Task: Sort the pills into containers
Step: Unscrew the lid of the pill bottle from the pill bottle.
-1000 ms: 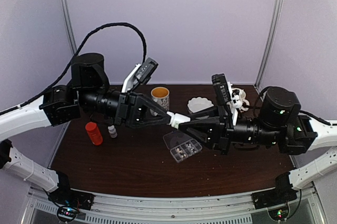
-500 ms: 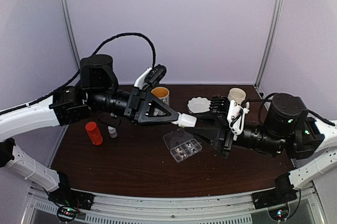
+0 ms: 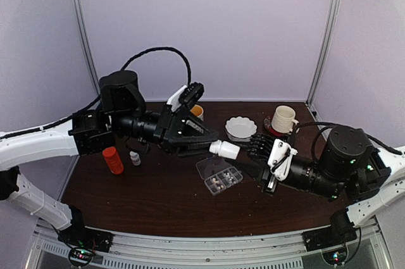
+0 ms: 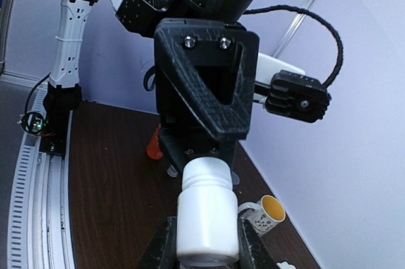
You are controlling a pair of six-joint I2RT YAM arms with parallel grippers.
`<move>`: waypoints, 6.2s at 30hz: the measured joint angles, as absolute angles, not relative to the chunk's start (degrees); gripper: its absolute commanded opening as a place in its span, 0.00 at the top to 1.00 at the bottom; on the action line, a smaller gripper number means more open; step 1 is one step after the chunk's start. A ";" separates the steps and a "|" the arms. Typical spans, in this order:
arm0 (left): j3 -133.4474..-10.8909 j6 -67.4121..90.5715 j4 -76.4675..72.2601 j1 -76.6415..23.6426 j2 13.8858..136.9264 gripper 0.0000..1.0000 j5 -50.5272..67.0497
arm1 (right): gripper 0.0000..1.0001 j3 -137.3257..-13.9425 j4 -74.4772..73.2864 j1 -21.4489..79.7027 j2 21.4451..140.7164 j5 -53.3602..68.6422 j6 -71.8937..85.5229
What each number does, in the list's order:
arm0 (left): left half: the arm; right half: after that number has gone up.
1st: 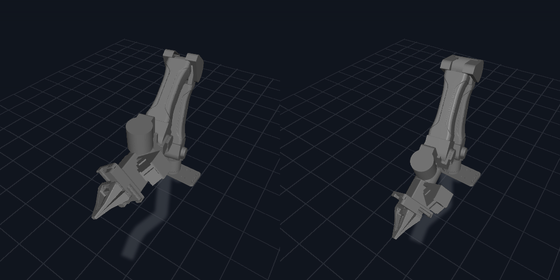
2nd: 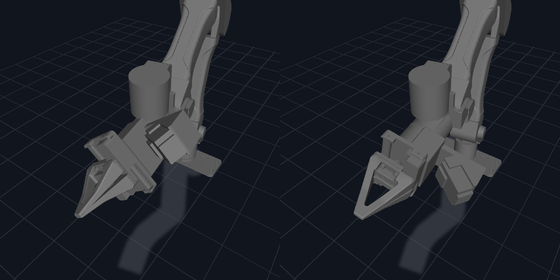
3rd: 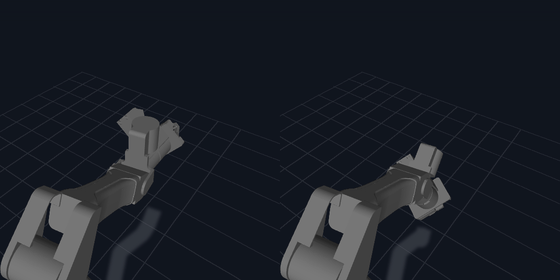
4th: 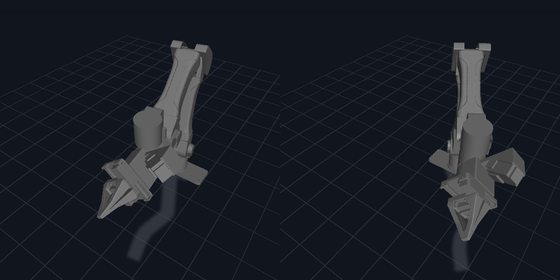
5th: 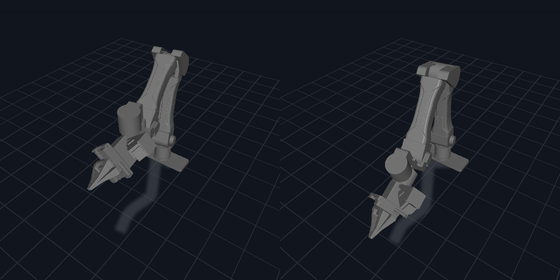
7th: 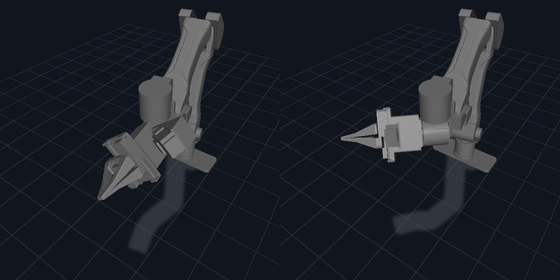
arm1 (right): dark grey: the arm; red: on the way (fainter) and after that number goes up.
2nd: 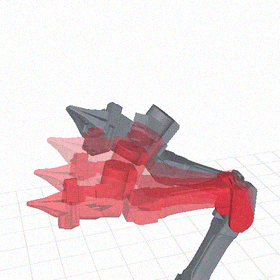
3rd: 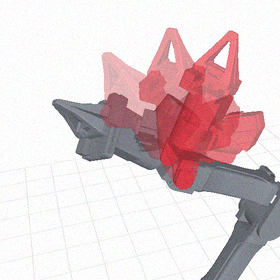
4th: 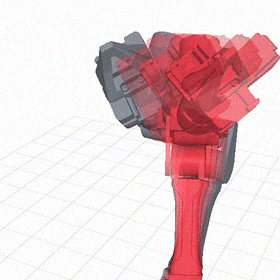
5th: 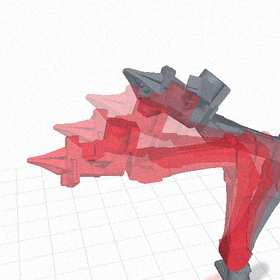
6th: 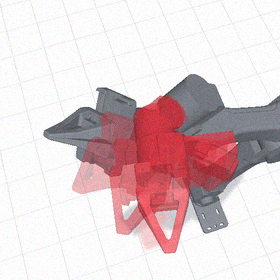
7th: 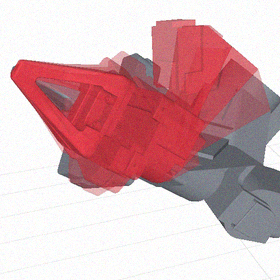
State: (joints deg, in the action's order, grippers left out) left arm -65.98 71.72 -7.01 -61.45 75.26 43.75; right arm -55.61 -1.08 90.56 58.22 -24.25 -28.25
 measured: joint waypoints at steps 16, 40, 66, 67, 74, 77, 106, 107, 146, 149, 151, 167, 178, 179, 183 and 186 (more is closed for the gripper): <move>-73.91 32.21 18.11 -61.49 57.43 0.02 22.33 | 0.97 -52.12 1.83 82.19 54.89 -7.88 7.46; -58.37 -7.84 10.48 -61.49 55.00 0.09 23.29 | 1.00 -48.45 16.47 71.96 59.05 21.21 47.57; -61.23 -17.08 7.84 -61.89 60.64 0.41 37.74 | 1.00 -50.65 21.71 71.96 66.24 25.71 49.95; -61.56 -17.08 7.79 -61.91 60.88 0.41 37.76 | 1.00 -50.76 21.74 71.96 66.46 25.74 49.95; -61.89 -17.28 7.81 -62.00 61.12 0.47 37.93 | 1.00 -51.18 22.22 71.96 67.22 25.93 49.95; -61.89 -17.30 7.81 -62.00 61.12 0.55 37.91 | 1.00 -51.18 22.81 71.96 67.22 26.04 49.95; -62.26 -16.32 9.10 -62.00 61.41 0.94 37.23 | 1.00 -53.04 19.11 72.14 67.77 26.02 46.24; -62.26 -15.16 8.97 -62.00 61.41 0.94 37.21 | 1.00 -54.28 16.58 72.47 67.59 25.41 44.12; -59.11 55.68 -1.37 -62.17 65.52 0.28 38.15 | 1.00 -56.75 4.80 98.26 68.84 -36.77 -33.50; -59.51 49.45 0.67 -62.22 62.78 0.23 36.12 | 1.00 -56.60 3.29 98.26 67.85 -34.76 -28.12; -59.94 44.99 2.24 -62.22 60.90 0.22 35.18 | 1.00 -55.79 3.36 98.28 66.52 -33.67 -24.71; -50.85 -6.76 5.54 -63.20 48.60 0.27 33.21 | 1.00 -56.12 0.97 90.65 62.94 -14.02 12.69; -51.31 -25.39 6.83 -64.42 50.00 0.27 32.10 | 1.00 -56.16 6.42 85.14 66.06 3.51 26.06; -51.46 -26.26 7.22 -64.64 50.24 0.27 31.70 | 1.00 -56.25 6.81 85.01 66.37 4.32 26.44; -52.10 -28.47 8.05 -65.32 50.92 0.30 30.30 | 1.00 -57.10 8.45 84.42 67.79 6.83 27.59; -52.27 -29.30 8.12 -65.47 50.92 0.33 29.78 | 1.00 -57.19 9.61 84.14 68.58 8.05 28.32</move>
State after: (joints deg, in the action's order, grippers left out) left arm -52.27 -29.30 8.12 -65.47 50.92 29.78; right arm -57.19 9.61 84.14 68.58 8.05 28.32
